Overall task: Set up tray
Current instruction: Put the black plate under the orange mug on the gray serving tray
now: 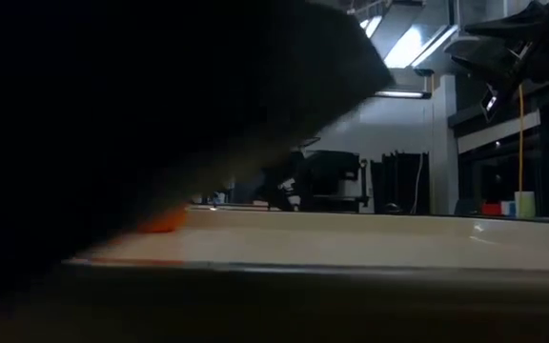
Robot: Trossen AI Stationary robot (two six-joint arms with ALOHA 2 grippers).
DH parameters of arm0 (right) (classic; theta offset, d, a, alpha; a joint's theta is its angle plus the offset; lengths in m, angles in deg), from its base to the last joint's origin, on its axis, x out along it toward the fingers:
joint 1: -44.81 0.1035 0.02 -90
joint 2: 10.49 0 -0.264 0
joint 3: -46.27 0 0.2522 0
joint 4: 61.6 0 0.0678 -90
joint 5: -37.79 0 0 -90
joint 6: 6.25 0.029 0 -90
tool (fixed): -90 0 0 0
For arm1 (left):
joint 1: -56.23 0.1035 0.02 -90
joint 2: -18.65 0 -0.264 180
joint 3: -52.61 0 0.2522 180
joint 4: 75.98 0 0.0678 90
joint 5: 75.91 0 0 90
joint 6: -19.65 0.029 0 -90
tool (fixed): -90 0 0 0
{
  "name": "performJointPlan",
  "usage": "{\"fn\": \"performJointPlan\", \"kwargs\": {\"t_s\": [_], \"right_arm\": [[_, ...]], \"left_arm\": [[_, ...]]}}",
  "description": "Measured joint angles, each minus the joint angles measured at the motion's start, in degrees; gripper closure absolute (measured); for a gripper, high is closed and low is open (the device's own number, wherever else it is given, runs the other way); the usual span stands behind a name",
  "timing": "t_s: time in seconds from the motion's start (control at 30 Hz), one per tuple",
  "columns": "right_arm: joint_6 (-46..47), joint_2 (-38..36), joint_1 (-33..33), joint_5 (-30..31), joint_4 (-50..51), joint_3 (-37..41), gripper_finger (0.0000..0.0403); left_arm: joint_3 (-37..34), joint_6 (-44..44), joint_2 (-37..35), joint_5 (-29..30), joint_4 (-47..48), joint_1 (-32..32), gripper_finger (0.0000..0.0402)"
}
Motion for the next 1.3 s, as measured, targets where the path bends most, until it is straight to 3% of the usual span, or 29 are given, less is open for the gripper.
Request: {"fn": "performJointPlan", "kwargs": {"t_s": [0.3, 0.7, 1.0, 1.17, 1.3], "right_arm": [[0.01, 0.0, 0.0, 0.0, -0.03, 0.0, 0.0234], [1.22, 0.0, -0.01, 1.45, -0.72, 0.0, 0.0234], [-1.93, 0.01, -0.02, 15.38, -9.34, 0.0, 0.0234], [-4.76, 0.02, -0.02, 18.03, -12.23, 0.0, 0.0234], [-4.82, 0.02, -0.02, 17.94, -14.18, 0.0, 0.0234]], "left_arm": [[7.87, 1.25, -0.5, -1.25, 8.87, 0.26, 0.0174], [20.37, 5.93, -3.11, -9.15, 19.61, -0.27, 0.0174], [20.63, 9.65, -23.97, -8.17, 12.12, -2.43, 0.0174], [20.1, 18.27, -37.65, 3.19, 15.27, -6.11, 0.0174], [15.16, 21.71, -48.66, 13.46, 15.36, -10.22, 0.0174]]}}
